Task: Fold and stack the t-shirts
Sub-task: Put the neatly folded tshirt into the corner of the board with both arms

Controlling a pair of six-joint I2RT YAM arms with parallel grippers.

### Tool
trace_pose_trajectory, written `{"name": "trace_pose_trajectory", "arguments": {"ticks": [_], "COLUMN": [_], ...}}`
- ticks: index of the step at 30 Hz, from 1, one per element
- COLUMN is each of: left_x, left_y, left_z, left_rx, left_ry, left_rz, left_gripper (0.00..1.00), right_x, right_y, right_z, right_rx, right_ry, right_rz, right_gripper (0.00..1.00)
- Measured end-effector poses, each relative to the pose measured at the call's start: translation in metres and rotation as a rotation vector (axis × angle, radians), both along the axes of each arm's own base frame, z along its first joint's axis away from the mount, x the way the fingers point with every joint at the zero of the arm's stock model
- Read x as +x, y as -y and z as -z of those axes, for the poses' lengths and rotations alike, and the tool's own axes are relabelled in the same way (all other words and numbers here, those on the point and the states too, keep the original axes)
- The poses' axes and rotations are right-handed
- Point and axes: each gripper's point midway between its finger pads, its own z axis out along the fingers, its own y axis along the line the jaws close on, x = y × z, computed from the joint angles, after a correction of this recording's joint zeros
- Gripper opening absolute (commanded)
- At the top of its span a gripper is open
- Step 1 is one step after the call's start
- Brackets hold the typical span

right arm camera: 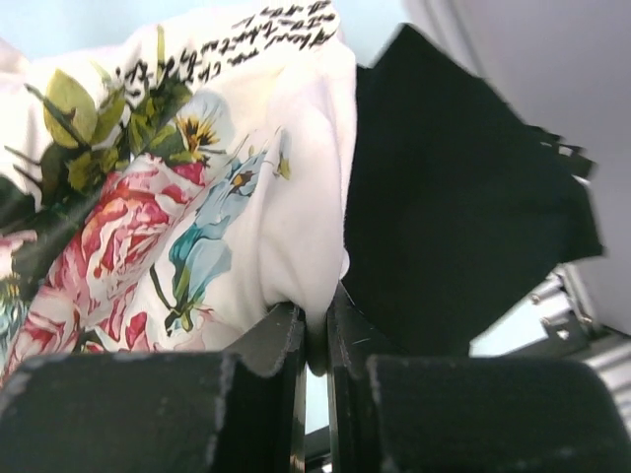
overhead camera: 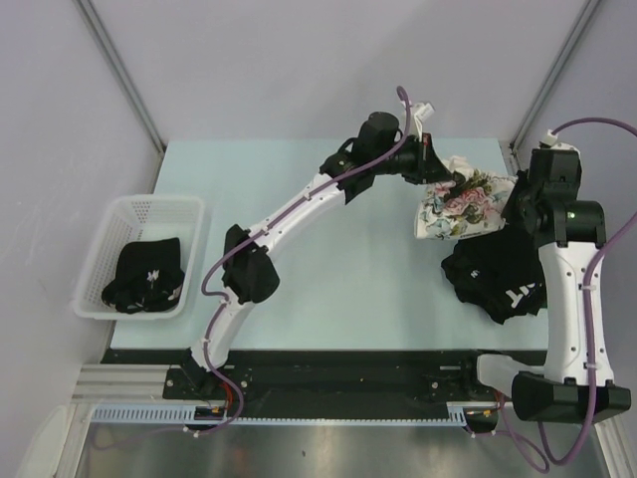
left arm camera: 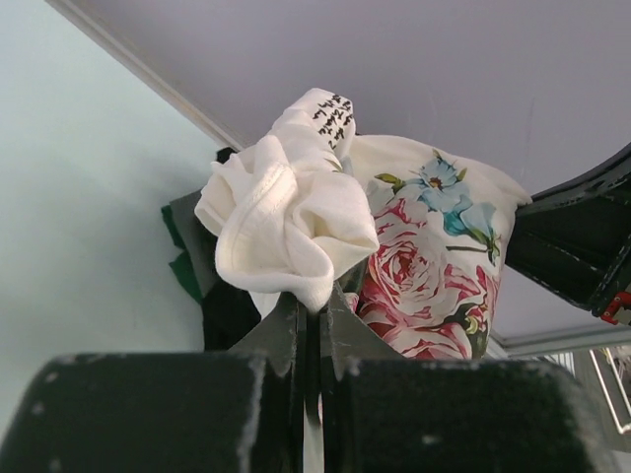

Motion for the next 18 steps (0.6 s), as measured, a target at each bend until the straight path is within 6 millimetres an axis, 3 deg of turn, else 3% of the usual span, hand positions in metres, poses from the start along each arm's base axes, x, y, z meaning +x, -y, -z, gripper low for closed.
{"name": "trace_pose_trajectory", "arguments": {"ticks": [9,18], "left_x": [-0.028,-0.035], "left_y": [0.027,0.056], "left_z": [-0.005,0.005], "left_rx": [-0.04,-0.12], "left_ry": [0.003,-0.018], "left_rz": [0.047,0.072], "left_gripper": [0.0,0.0], "right_x": [-0.03,-0.062], "right_y": [0.028,0.057], "right_z": [-0.01,-0.015], "right_rx": [-0.107,-0.24], "right_ry": [0.022,0.031], "right_rz": [0.123,0.263], "right_gripper": [0.0,0.0]}}
